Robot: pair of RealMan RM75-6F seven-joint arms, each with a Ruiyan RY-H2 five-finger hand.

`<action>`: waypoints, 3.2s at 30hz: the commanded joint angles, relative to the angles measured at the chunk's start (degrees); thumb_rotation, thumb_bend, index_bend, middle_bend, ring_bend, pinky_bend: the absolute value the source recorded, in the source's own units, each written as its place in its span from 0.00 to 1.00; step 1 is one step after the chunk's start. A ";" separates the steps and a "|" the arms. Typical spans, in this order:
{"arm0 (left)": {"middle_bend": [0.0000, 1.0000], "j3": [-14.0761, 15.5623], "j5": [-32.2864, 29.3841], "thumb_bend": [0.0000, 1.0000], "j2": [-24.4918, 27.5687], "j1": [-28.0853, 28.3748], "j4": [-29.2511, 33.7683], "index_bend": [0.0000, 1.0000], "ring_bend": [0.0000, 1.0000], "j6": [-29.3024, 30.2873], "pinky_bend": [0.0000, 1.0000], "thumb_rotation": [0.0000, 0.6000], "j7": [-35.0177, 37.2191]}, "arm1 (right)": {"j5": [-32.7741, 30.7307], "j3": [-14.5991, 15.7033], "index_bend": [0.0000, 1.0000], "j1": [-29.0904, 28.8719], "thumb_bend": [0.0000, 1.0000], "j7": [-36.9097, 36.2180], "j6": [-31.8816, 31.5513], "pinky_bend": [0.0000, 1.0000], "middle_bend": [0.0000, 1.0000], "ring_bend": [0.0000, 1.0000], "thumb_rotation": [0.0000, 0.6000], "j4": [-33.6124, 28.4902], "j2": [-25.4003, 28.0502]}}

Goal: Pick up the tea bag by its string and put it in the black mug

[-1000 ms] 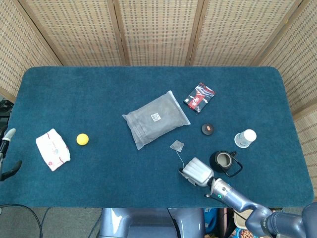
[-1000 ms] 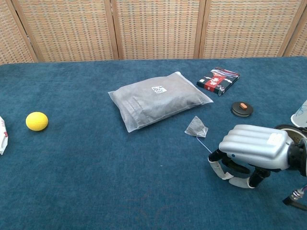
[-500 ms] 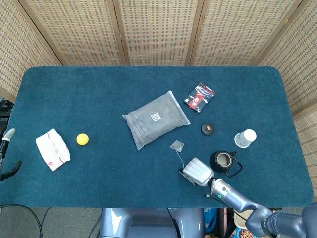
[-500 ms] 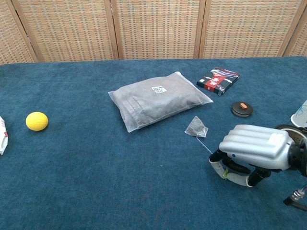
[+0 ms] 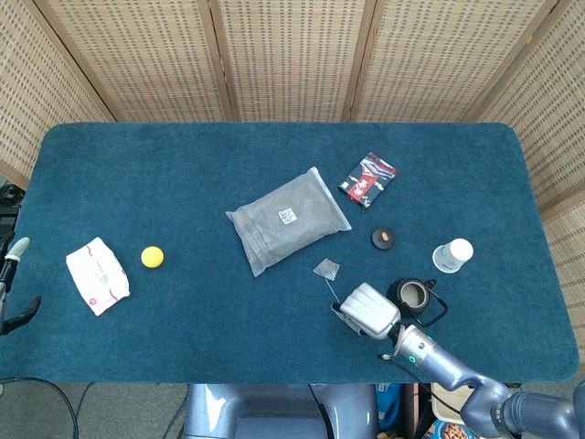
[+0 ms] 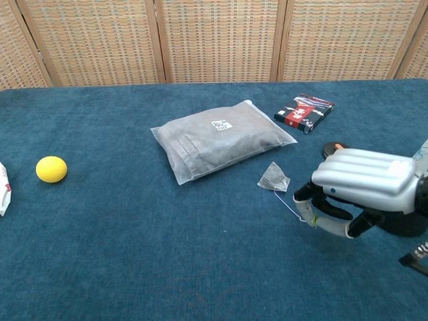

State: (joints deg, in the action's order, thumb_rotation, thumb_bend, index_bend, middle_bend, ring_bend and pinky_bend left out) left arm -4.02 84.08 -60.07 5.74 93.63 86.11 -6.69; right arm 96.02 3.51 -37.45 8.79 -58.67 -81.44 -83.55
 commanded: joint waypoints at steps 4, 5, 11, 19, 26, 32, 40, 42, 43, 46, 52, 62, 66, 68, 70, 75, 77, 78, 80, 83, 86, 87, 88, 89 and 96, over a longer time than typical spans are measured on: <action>0.00 0.00 0.04 0.32 -0.15 0.12 0.05 0.03 0.00 -0.16 0.00 1.00 -0.12 | -0.03 -1.81 0.60 0.20 0.68 -1.54 -2.62 0.92 0.88 0.88 1.00 -2.66 3.54; 0.00 0.00 0.09 0.32 -0.18 0.16 0.07 0.03 0.00 -0.18 0.00 1.00 -0.15 | -0.12 -2.09 0.60 0.22 0.68 -1.81 -2.95 0.92 0.88 0.88 1.00 -3.02 4.06; 0.00 0.02 0.19 0.32 -0.26 0.24 0.28 0.03 0.00 -0.24 0.00 1.00 -0.39 | 0.22 -4.01 0.60 0.62 0.68 -5.17 -6.64 0.92 0.88 0.88 1.00 -4.89 7.83; 0.00 0.11 0.26 0.32 -0.17 0.27 0.71 0.03 0.00 -0.34 0.00 1.00 -0.70 | 0.79 -4.84 0.61 1.27 0.68 -8.63 -9.41 0.92 0.88 0.89 1.00 -5.62 10.75; 0.00 0.26 0.16 0.32 0.16 0.19 1.53 0.03 0.00 -0.45 0.00 1.00 -1.33 | 1.49 -5.08 0.62 2.11 0.68 -14.14 -11.88 0.93 0.88 0.89 1.00 -5.66 13.39; 0.00 0.37 0.23 0.32 0.17 0.00 2.12 0.03 0.00 -0.19 0.00 1.00 -1.62 | 1.76 -5.11 0.64 3.19 0.69 -16.38 -13.88 0.94 0.89 0.89 1.00 -4.75 14.24; 0.00 0.54 0.44 0.32 0.36 -0.33 2.88 0.03 0.00 0.30 0.00 1.00 -2.33 | 1.47 -5.21 0.65 5.13 0.70 -19.02 -16.64 0.94 0.89 0.89 1.00 -3.78 16.78; 0.00 0.56 0.46 0.32 0.39 -0.38 3.03 0.03 0.00 0.37 0.00 1.00 -2.49 | 1.56 -5.17 0.65 5.33 0.71 -19.60 -16.80 0.94 0.89 0.89 1.00 -3.61 17.27; 0.00 0.57 0.47 0.32 0.39 -0.40 3.07 0.03 0.00 0.39 0.00 1.00 -2.57 | 1.67 -5.12 0.65 5.38 0.71 -19.92 -16.82 0.94 0.89 0.89 1.00 -3.56 17.49; 0.00 0.59 0.44 0.32 0.42 -0.40 3.25 0.03 0.00 0.34 0.00 1.00 -2.75 | 1.61 -5.22 0.65 5.57 0.71 -20.60 -16.99 0.94 0.89 0.89 1.00 -3.48 18.06; 0.00 0.55 0.44 0.32 0.61 -0.49 3.81 0.03 0.00 0.51 0.00 1.00 -3.27 | 1.20 -5.73 0.66 6.52 0.71 -22.23 -18.33 0.94 0.89 0.90 1.00 -3.24 19.51; 0.00 0.54 0.60 0.32 0.99 -0.53 4.87 0.03 0.00 0.70 0.00 1.00 -4.43 | 0.97 -5.59 0.67 9.19 0.73 -25.54 -21.43 0.94 0.90 0.90 1.00 -1.01 20.92; 0.00 0.58 0.66 0.32 1.12 -0.56 5.17 0.03 0.00 0.73 0.00 1.00 -4.75 | 1.32 -5.24 0.68 9.94 0.74 -27.22 -22.14 0.95 0.90 0.90 1.00 0.20 21.13; 0.00 0.57 0.68 0.32 1.16 -0.61 5.33 0.03 0.00 0.84 0.00 1.00 -4.89 | 1.86 -4.97 0.68 10.15 0.73 -28.04 -22.39 0.95 0.90 0.90 1.00 0.63 21.31; 0.00 0.60 0.70 0.32 1.21 -0.68 5.44 0.03 0.00 0.92 0.00 1.00 -4.97 | 2.22 -4.87 0.68 10.25 0.73 -28.53 -22.56 0.95 0.90 0.90 1.00 0.87 21.45; 0.00 0.68 0.56 0.32 1.24 -0.83 5.54 0.03 0.00 0.94 0.00 1.00 -5.14 | 2.65 -4.72 0.68 10.39 0.73 -29.18 -22.49 0.95 0.90 0.90 1.00 1.05 21.76; 0.00 0.70 0.51 0.32 1.24 -0.87 5.56 0.03 0.00 0.93 0.00 1.00 -5.16 | 2.68 -4.71 0.68 10.50 0.73 -29.40 -22.54 0.95 0.90 0.90 1.00 1.17 21.72; 0.00 0.70 0.50 0.32 1.24 -0.87 5.57 0.03 0.00 0.92 0.00 1.00 -5.16 | 2.72 -4.68 0.68 10.53 0.73 -29.43 -22.54 0.95 0.90 0.90 1.00 1.25 21.72; 0.00 0.68 0.50 0.32 1.26 -0.87 5.59 0.03 0.00 0.93 0.00 1.00 -5.17 | 2.83 -4.62 0.68 10.60 0.73 -29.59 -22.55 0.95 0.90 0.90 1.00 1.38 21.72; 0.00 0.66 0.59 0.32 1.35 -0.85 5.69 0.03 0.00 0.96 0.00 1.00 -5.28 | 2.89 -4.49 0.68 10.80 0.74 -29.98 -22.55 0.95 0.90 0.90 1.00 1.60 21.67; 0.00 0.65 0.63 0.32 1.39 -0.85 5.80 0.03 0.00 0.98 0.00 1.00 -5.40 | 2.82 -4.24 0.68 11.01 0.74 -30.12 -22.20 0.95 0.90 0.90 1.00 1.93 21.45; 0.00 0.68 0.66 0.32 1.39 -0.86 5.83 0.03 0.00 0.96 0.00 1.00 -5.43 | 2.85 -4.16 0.68 11.02 0.74 -30.20 -22.10 0.95 0.90 0.90 1.00 2.06 21.36; 0.00 0.75 0.72 0.32 1.39 -0.86 5.88 0.03 0.00 0.92 0.00 1.00 -5.49 | 2.92 -3.97 0.69 11.09 0.74 -30.31 -21.91 0.95 0.90 0.90 1.00 2.28 21.17; 0.00 0.78 0.76 0.32 1.38 -0.86 5.89 0.03 0.00 0.89 0.00 1.00 -5.53 | 2.96 -3.84 0.69 11.12 0.74 -30.37 -21.76 0.95 0.90 0.90 1.00 2.46 21.01; 0.00 0.78 0.38 0.32 1.64 -1.05 5.92 0.03 0.00 0.90 0.00 1.00 -5.55 | 4.64 -2.31 0.69 10.75 0.75 -30.95 -20.18 0.95 0.90 0.90 1.00 5.03 19.66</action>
State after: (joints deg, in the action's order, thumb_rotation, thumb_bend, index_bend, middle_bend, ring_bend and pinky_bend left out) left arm -3.24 84.45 -58.44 4.70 99.54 86.99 -12.25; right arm 100.45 1.04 -26.59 -21.95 -79.03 -76.70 -63.69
